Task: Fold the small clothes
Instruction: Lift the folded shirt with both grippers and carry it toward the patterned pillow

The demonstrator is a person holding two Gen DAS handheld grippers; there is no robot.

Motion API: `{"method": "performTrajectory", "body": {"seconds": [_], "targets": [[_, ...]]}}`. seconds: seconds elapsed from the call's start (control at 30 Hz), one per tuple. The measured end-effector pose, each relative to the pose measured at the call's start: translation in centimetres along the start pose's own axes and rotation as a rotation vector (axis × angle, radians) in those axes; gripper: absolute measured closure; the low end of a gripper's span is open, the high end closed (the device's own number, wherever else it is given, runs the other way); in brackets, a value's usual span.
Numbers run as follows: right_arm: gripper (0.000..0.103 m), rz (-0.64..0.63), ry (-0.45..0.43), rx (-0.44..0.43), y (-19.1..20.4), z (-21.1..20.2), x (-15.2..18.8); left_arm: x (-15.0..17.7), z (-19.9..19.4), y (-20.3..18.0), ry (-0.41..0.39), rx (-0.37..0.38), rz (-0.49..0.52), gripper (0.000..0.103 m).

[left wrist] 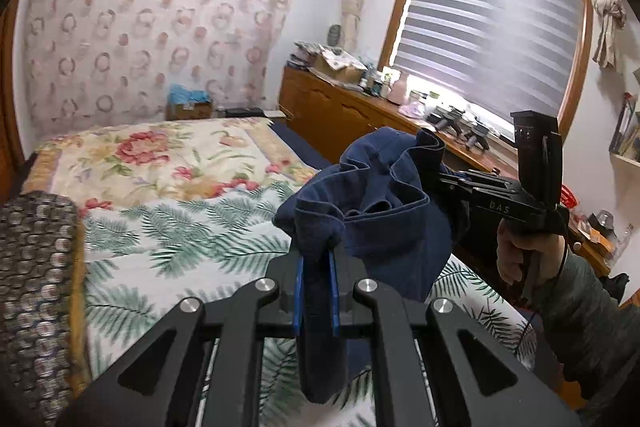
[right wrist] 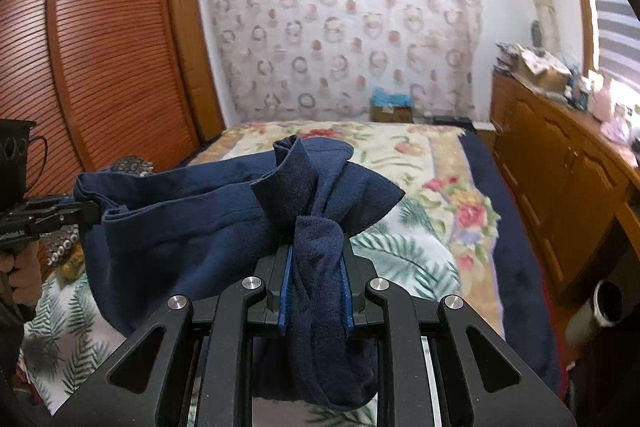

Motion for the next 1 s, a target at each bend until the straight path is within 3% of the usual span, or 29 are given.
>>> {"method": "performTrajectory", "body": {"seconds": [0.4, 0.73, 0.9, 1.0], "targets": [[0.086, -0.117, -0.049, -0.148, 10.1, 2.9, -4.0, 0.0, -8.6, 6.4, -0.112, -0.152, -0.045, 0.096], [0.086, -0.227, -0.107, -0.275, 19.1, 5.1, -8.9, 0.3, -16.8, 11.0, -0.249, -0.28, -0.108, 0.096], [0.086, -0.316, -0.115, -0.351, 24.7, 6.8, -11.0, 2.9, -20.0, 15.0, -0.289, -0.366, -0.189, 0.096], [0.086, -0.373, -0.095, -0.397, 28.7, 9.3, -11.3, 5.4, -20.3, 18.5, -0.259, -0.444, -0.247, 0.096]]}}
Point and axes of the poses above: each gripper's, at about its wrist camera, not at the fingertips, and z roughly the way its jaws point, y to its left, x to its underside, the point moved 7 cm from there along z, roughly the way its jaws point, and after that the axes turned 4 degrees about -y, right-handed, at the moved point
